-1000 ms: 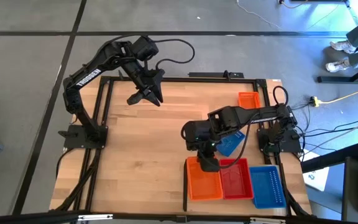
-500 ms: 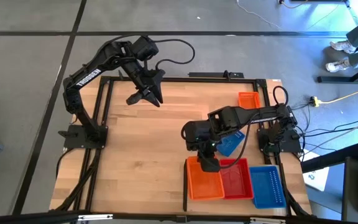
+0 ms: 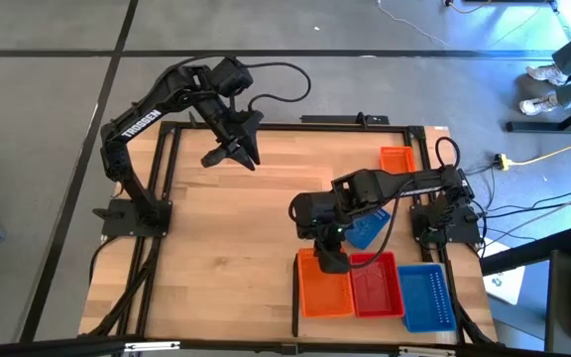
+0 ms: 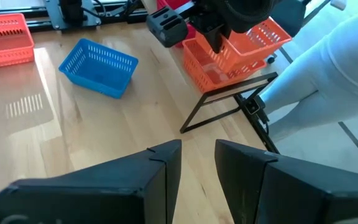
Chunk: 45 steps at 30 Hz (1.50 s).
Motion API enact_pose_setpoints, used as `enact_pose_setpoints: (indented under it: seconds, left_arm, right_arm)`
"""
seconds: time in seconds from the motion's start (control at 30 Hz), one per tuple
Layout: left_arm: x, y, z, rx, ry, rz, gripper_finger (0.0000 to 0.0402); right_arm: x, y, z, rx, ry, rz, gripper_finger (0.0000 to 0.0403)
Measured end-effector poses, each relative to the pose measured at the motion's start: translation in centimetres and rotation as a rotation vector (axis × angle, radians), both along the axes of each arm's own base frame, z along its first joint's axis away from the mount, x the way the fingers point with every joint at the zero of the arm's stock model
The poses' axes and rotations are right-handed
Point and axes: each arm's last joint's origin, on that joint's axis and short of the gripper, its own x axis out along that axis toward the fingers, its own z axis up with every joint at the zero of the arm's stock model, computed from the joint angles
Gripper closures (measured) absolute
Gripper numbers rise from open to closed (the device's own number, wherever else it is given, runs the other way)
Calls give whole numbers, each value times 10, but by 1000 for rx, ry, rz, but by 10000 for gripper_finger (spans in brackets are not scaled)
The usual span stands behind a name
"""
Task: Stack baskets on shelf by color
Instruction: Stack the left orange basket on top of the orange basket on the shelf
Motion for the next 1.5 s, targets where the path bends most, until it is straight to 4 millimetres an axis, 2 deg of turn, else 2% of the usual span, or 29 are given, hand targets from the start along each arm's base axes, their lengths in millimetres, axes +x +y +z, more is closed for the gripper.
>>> enact_pose_setpoints:
  seconds: [0.43,0.73,1.1,1.5]
  left_arm:
    - [0,0,0,1,0,1,312]
    - [0,0,0,0,0,1,312]
    - [0,0,0,-1,2,2,312]
    - [0,0,0,0,3,4,312]
  right_arm:
    - [0,1,0,29,11,4,363]
    - [0,0,0,2,-5,15,399]
    - [0,1,0,-10,-7,12,334]
    - [-1,3,1,70,23,22,330]
